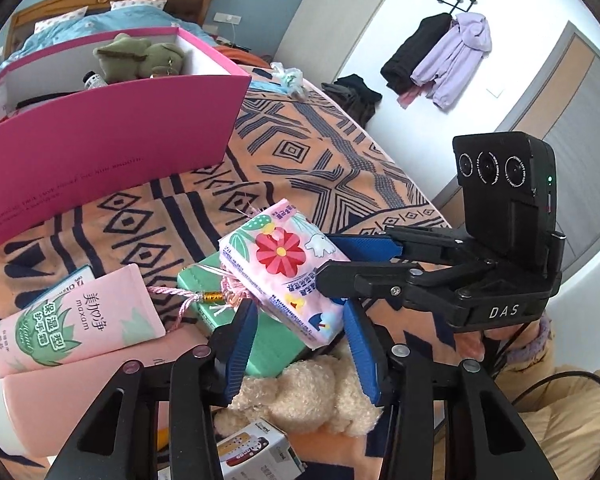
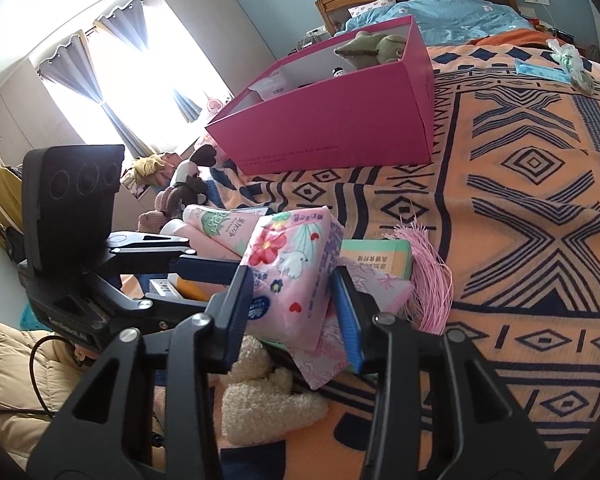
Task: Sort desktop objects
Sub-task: 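Lift the pink floral tissue pack with both grippers toward the pink box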
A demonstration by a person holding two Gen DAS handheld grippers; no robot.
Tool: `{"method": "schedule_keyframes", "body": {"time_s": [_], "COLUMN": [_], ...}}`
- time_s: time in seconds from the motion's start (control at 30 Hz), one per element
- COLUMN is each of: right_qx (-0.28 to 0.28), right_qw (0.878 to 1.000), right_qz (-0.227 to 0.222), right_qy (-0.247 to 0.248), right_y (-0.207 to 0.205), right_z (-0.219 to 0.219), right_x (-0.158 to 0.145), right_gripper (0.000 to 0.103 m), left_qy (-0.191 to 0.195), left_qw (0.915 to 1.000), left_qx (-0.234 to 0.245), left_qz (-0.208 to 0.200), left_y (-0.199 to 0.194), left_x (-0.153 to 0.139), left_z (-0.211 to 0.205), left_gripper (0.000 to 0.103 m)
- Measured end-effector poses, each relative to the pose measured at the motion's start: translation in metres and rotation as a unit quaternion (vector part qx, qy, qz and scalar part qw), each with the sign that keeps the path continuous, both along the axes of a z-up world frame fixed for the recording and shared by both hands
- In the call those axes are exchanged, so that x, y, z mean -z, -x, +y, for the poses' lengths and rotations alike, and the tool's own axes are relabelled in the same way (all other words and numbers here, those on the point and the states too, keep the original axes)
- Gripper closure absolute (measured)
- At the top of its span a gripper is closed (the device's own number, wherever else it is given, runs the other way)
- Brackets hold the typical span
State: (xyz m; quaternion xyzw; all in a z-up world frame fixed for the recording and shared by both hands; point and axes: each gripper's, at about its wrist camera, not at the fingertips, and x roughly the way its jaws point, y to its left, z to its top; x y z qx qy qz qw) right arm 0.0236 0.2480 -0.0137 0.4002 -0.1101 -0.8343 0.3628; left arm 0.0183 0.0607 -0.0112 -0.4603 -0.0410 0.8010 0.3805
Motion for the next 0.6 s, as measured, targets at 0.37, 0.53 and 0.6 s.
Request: {"method": "schedule_keyframes", "body": {"time_s": [0.37,0.53,0.6], "right_qx": [0.0,0.006,0.01], "right_qw": [1.0,1.0,1.0], "right_qz": [-0.006,-0.011,-0.013], "right_qy": [-0.006,-0.001,0.004], "right_y": [0.0017,0.0027,0.0031], "right_z": [-0.0046,-0.0042,-0.0036], "right_x": [0.0021,0.0028,0.0026], "right_gripper": [0.063,0.064,0.064], "left_qy": [-0.011,-0.012,-0.012], "left_qw": [0.9999,0.9999,0.9999], "left_qx": [-0.002,-0.003,-0.004], "left_qz": [-0.013,-0.01,-0.006], "left_y": [0.0043,0.0044,0.0044], "left_x": [0.0051,0.0045,0.0029], "left_z": [-0.0016,-0.0026,-0.0042], "left_gripper": [0.061,0.063,0.064]}}
